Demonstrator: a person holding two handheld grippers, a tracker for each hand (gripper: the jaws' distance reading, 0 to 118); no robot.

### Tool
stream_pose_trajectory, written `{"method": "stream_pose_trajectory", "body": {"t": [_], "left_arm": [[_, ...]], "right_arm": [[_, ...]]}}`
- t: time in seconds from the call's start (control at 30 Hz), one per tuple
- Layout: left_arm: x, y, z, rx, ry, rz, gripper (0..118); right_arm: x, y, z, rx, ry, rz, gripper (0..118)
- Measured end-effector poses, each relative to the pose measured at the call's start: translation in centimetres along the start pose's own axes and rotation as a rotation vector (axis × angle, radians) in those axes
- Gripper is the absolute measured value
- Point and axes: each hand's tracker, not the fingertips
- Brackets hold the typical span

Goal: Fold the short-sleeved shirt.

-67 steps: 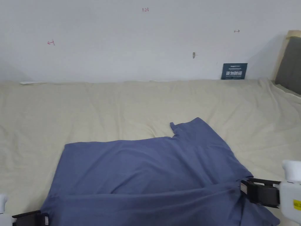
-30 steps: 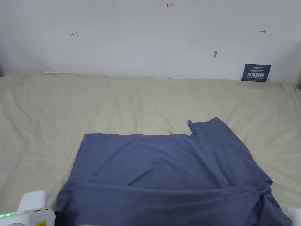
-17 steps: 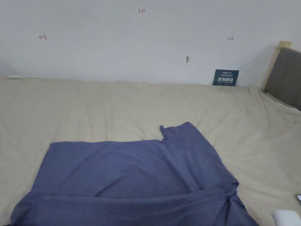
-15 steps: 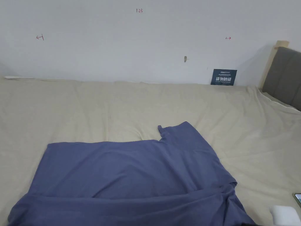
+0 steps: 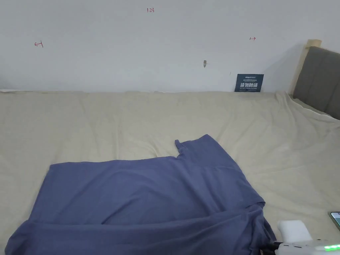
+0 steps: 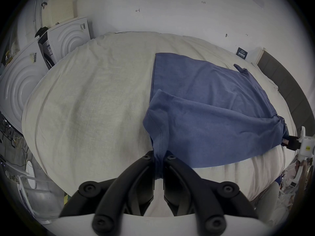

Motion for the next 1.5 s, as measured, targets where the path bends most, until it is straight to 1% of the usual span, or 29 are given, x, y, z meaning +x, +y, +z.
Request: {"method": "stream_pose_trajectory", "body": {"t": [0.07,0.2,0.3,0.43,0.57,0.63,0.67,0.7,0.73,0.77,0.8,0.83,0.9,0.97,1.03,1.07,1.1,1.13,1.17,1.2,1.23,1.3,1.33,1.37,1.43,1.5], "left_arm": [[-0.3,-0.1,0.6,0.006,-0.005,-0.003,8],[-0.8,-1.2,2.1,-0.001,-0.017,-0.015,8],[-0.9,-3.0,3.2,-0.027,0.004,-0.04,8],[-1.2,-6.2,4.3,-0.07,-0.006,-0.042,8],[-1.7,-8.5,4.4,-0.092,-0.009,-0.025,8],[-2.0,-8.7,4.1,-0.08,-0.021,-0.001,9],[-2.0,-8.6,4.0,-0.08,-0.019,0.01,15],[-2.0,-8.4,4.0,-0.074,-0.005,0.022,42],[-1.9,-8.4,4.1,-0.058,0.036,0.014,71],[-1.8,-8.3,4.3,-0.035,0.063,-0.004,90],[-1.8,-8.3,4.7,-0.008,0.065,-0.006,94],[-2.1,-8.0,5.3,0.004,0.028,0.005,94],[-2.7,-6.9,6.5,0.052,-0.069,0.097,94],[-2.7,-5.5,7.5,0.091,-0.107,0.127,94],[-2.2,-3.9,8.4,0.119,-0.109,0.126,94],[-1.5,-3.0,8.6,0.149,-0.106,0.095,92],[-0.7,-1.8,9.0,0.168,-0.109,0.079,85],[0.0,-0.8,9.1,0.179,-0.115,0.065,72],[0.8,0.2,9.2,0.202,-0.13,0.037,55],[1.6,1.2,9.0,0.211,-0.146,0.021,22],[2.3,2.0,8.7,0.217,-0.155,0.009,2],[4.0,3.6,8.0,0.266,-0.16,-0.02,2],[4.7,4.4,7.7,0.275,-0.151,-0.031,2],[5.5,5.2,7.2,0.255,-0.151,-0.071,2],[6.7,6.4,6.2,0.261,-0.149,-0.082,0],[7.4,7.5,5.0,0.262,-0.146,-0.096,0]], "right_arm": [[0.5,0.2,1.1,0.004,0.011,-0.039,6],[3.2,-0.1,3.8,0.039,0.016,-0.153,6],[4.9,-1.5,5.2,0.025,0.039,-0.194,6],[4.6,-4.2,6.3,-0.024,0.01,-0.162,6],[4.1,-6.6,6.1,-0.063,0.016,-0.186,6],[3.7,-6.9,5.8,-0.068,0.017,-0.183,6],[3.4,-6.7,5.8,-0.061,0.008,-0.176,9],[3.1,-6.4,6.0,-0.057,-0.014,-0.167,27],[3.1,-6.0,6.1,-0.053,-0.039,-0.152,53],[2.9,-5.6,6.3,-0.046,-0.049,-0.149,82],[2.8,-5.2,6.6,-0.024,-0.048,-0.15,95],[2.9,-4.7,7.7,0.031,-0.028,-0.147,94],[2.9,-3.0,8.9,0.063,-0.014,-0.165,94],[2.4,-1.3,10.1,0.122,-0.005,-0.157,94],[2.0,0.3,11.0,0.176,0.044,-0.134,94],[1.6,1.3,11.4,0.196,0.07,-0.132,94],[1.3,2.3,11.6,0.201,0.096,-0.132,87],[1.0,3.0,11.5,0.209,0.127,-0.123,68],[0.6,3.8,11.5,0.226,0.135,-0.113,37],[0.1,4.7,11.3,0.236,0.146,-0.102,0],[-0.3,5.4,10.8,0.239,0.137,-0.114,0],[-1.2,7.3,9.6,0.235,0.135,-0.112,0],[-1.6,8.1,9.1,0.234,0.141,-0.081,0],[-2.1,9.0,8.4,0.232,0.13,-0.055,0],[-2.3,11.0,6.7,0.206,0.109,-0.032,0],[-2.0,13.4,4.3,0.19,0.104,-0.032,0]]}}
